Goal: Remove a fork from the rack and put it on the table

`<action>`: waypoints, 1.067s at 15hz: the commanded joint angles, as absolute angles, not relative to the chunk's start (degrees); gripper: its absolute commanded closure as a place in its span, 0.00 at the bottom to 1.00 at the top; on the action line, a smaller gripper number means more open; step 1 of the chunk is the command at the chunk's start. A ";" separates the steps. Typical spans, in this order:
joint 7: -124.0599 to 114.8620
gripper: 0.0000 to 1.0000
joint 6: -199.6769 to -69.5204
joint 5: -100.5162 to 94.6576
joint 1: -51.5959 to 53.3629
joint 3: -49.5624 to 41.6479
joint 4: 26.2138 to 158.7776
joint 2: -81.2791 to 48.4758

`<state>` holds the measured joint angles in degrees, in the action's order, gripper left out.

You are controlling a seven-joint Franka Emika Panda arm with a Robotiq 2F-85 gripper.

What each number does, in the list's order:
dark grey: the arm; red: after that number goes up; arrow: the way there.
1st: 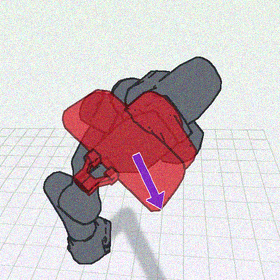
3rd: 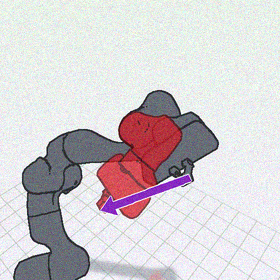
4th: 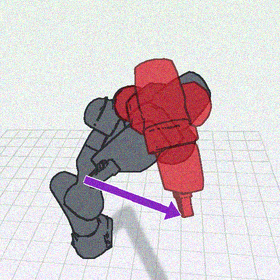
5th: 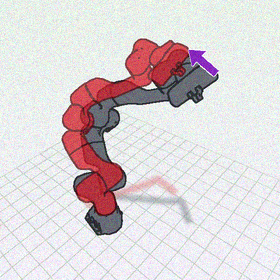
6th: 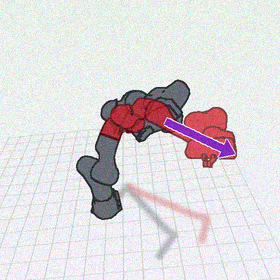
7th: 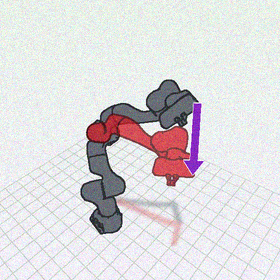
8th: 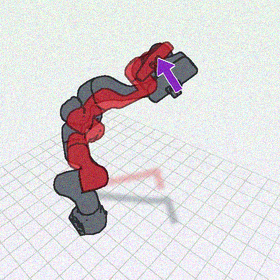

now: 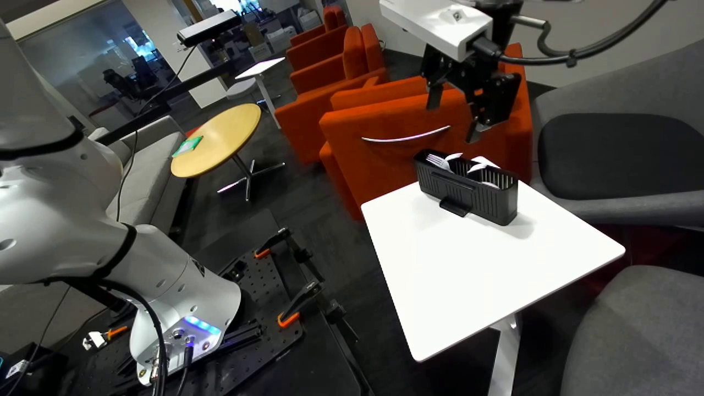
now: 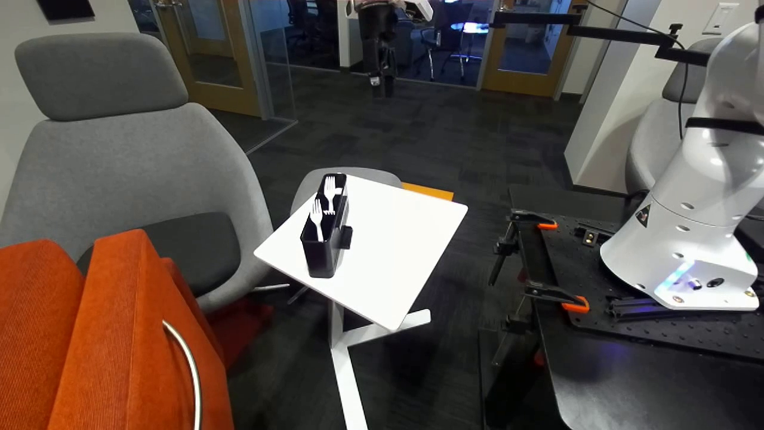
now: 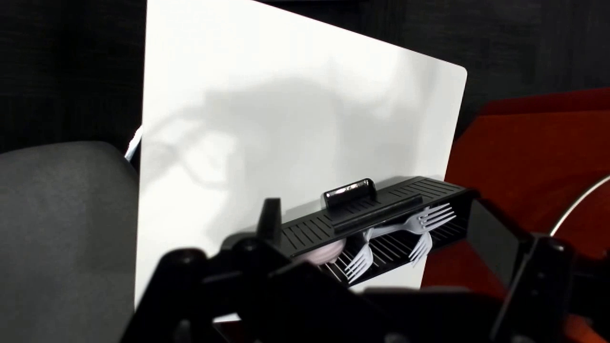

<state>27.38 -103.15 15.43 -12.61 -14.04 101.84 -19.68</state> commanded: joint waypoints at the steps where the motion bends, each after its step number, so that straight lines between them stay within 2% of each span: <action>1: 26.86 0.00 -103.07 14.64 -14.83 -11.61 101.38 -19.66; 4: 26.83 0.00 -102.76 14.65 -14.80 -11.54 100.81 -19.61; 10: 27.43 0.00 -117.30 16.59 -15.76 -8.12 102.68 -23.93; 16: 29.24 0.00 -125.03 22.44 -19.35 -3.17 100.66 -31.85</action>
